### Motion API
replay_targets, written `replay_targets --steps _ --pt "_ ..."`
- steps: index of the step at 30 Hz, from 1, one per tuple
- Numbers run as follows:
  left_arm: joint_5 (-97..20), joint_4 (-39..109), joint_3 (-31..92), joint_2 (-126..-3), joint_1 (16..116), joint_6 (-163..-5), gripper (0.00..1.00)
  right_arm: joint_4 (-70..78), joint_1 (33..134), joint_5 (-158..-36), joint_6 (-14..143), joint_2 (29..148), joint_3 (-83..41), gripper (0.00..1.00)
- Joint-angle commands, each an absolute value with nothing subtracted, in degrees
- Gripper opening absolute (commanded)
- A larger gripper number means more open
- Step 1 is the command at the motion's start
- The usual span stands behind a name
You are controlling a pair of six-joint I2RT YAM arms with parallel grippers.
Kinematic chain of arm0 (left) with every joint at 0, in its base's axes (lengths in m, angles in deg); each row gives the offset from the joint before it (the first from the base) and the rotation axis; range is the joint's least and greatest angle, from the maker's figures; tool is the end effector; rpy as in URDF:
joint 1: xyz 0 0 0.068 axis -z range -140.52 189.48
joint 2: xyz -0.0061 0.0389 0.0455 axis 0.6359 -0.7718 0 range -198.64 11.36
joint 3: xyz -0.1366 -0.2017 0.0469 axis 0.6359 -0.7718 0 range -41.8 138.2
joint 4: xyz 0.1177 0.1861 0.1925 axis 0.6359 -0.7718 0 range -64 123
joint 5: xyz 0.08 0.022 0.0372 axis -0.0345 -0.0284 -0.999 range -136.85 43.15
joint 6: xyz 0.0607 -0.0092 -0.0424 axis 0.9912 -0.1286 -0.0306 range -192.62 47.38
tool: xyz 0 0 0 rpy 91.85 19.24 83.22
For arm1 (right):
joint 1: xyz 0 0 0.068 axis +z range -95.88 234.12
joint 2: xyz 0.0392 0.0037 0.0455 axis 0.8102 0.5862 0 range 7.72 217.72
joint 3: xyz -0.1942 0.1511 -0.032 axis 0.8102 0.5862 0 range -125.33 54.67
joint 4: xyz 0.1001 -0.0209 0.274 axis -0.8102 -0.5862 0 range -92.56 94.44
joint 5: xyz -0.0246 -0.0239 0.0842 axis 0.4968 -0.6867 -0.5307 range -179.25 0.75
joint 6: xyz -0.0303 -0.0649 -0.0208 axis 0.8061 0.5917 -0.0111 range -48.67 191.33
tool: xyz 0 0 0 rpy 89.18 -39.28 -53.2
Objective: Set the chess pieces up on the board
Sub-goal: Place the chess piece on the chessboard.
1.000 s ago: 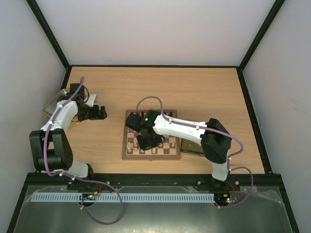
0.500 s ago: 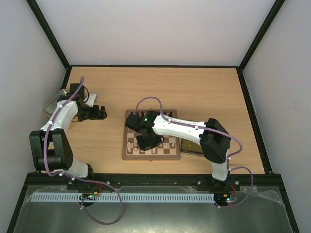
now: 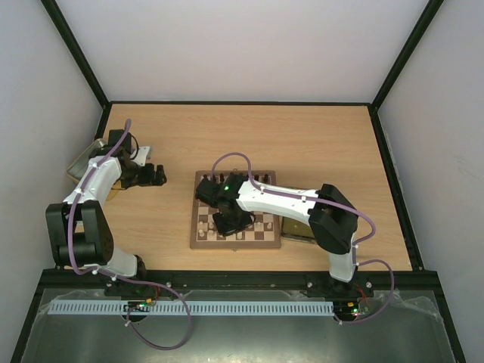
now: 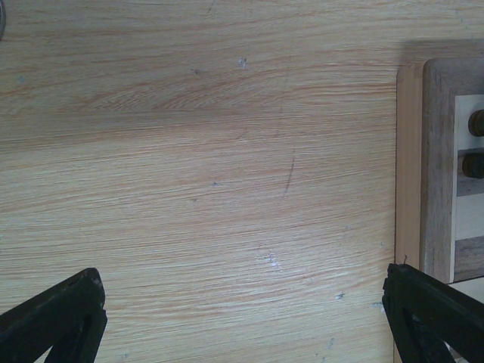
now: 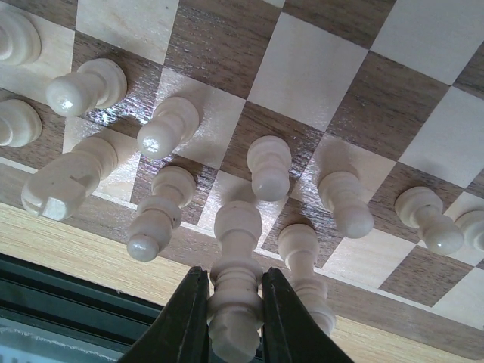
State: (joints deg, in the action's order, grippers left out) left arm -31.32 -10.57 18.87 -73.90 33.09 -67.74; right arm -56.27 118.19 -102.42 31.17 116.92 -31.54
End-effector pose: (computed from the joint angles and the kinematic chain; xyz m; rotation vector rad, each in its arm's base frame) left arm 0.3277 0.0199 0.1652 0.0355 2.7206 -0.3174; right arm 0.1586 0.3592 0.1512 0.6418 -2.9390 -0.3438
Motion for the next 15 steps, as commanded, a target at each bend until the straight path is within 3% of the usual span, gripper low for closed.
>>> replay_targets --steps 1,15 --pt "-30.6 -10.7 18.0 -73.0 33.3 -68.1 1.00 -56.5 118.6 -102.0 31.7 117.8 -31.1 0.13" --pt "-30.5 -10.6 18.1 -73.1 33.3 -68.1 0.99 -56.4 118.6 -102.3 31.9 118.1 -31.2 0.13"
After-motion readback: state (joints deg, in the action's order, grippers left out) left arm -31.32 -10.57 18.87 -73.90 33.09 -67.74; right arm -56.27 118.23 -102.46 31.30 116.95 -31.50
